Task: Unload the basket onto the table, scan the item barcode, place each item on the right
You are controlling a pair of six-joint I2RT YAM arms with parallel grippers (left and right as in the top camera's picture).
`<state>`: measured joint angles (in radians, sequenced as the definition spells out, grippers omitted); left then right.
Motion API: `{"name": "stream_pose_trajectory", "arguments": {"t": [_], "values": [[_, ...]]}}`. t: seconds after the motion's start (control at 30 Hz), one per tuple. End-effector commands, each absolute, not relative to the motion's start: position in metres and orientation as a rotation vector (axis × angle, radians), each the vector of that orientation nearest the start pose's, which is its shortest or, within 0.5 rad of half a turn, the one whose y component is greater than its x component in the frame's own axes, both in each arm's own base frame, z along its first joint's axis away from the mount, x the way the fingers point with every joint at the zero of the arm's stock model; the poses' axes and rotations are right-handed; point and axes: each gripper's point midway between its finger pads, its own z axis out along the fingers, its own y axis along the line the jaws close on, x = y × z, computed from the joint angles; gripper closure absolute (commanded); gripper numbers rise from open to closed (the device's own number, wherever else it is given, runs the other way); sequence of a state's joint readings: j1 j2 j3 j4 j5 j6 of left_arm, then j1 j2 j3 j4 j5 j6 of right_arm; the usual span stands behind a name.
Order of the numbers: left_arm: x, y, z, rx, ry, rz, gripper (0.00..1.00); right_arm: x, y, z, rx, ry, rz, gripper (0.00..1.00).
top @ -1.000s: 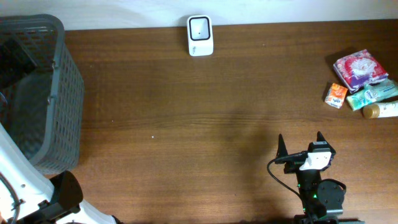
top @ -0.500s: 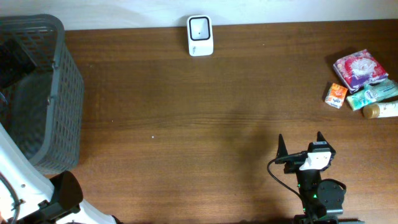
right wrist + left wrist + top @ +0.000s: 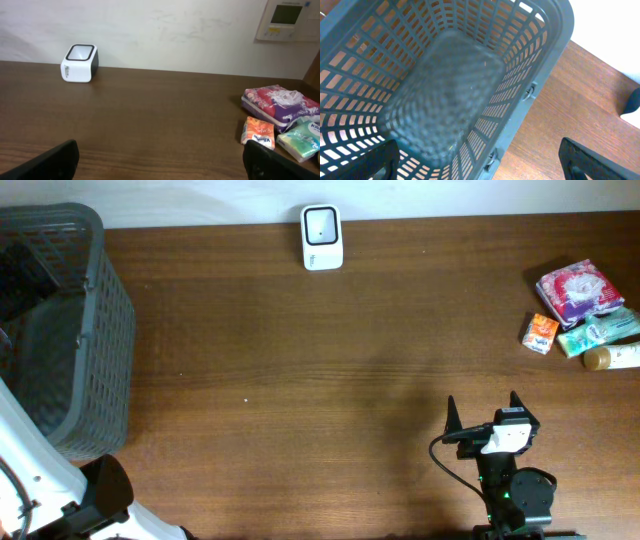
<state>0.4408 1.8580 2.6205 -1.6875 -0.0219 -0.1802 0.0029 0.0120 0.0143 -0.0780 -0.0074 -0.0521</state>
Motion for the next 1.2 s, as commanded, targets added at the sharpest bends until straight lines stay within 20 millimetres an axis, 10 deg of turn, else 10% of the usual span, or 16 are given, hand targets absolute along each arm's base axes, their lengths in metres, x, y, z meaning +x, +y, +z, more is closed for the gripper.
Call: {"name": "stream_pose_trajectory", "arguments": {"t": [0.0,1.17], "values": [[0.3408,0.1653,0.382,-0.782,2.378,0.129,0.01,0.246,0.0019,0.1558,-0.043,1.648,-0.029,0.02],[0.3408,0.1653,0.382,-0.782,2.378,0.129,0.01,0.246,-0.0003,0.1555,0.007,1.65,0.0,0.02]]}}
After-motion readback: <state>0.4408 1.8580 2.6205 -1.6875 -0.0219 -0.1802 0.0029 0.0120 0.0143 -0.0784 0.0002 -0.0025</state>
